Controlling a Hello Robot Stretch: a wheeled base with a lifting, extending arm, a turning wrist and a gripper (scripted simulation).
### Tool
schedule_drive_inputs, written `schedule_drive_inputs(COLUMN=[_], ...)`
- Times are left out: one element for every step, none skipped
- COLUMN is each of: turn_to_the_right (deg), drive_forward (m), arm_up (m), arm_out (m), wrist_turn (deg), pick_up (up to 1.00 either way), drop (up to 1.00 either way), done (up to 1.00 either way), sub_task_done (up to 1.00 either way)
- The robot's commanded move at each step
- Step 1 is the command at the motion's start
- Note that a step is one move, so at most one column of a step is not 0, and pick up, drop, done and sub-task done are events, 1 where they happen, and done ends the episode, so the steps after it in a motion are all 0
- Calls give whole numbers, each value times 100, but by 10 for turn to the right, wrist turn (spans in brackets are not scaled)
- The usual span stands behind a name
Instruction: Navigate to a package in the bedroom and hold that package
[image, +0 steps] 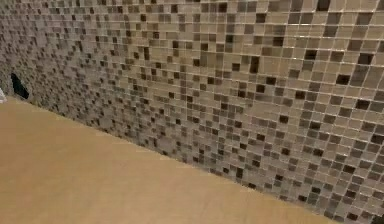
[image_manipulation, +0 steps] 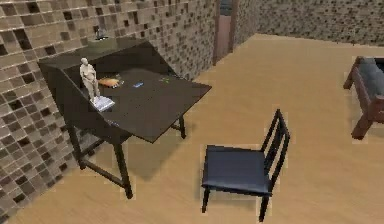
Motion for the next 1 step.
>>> schedule_drive_inputs(turn_to_the_right=[120], drive_forward=[0], arm_up=[0], arm_out=[0], wrist_turn=[0], pick_up=[0], drop=[0], done=[0], sub_task_done=[0])
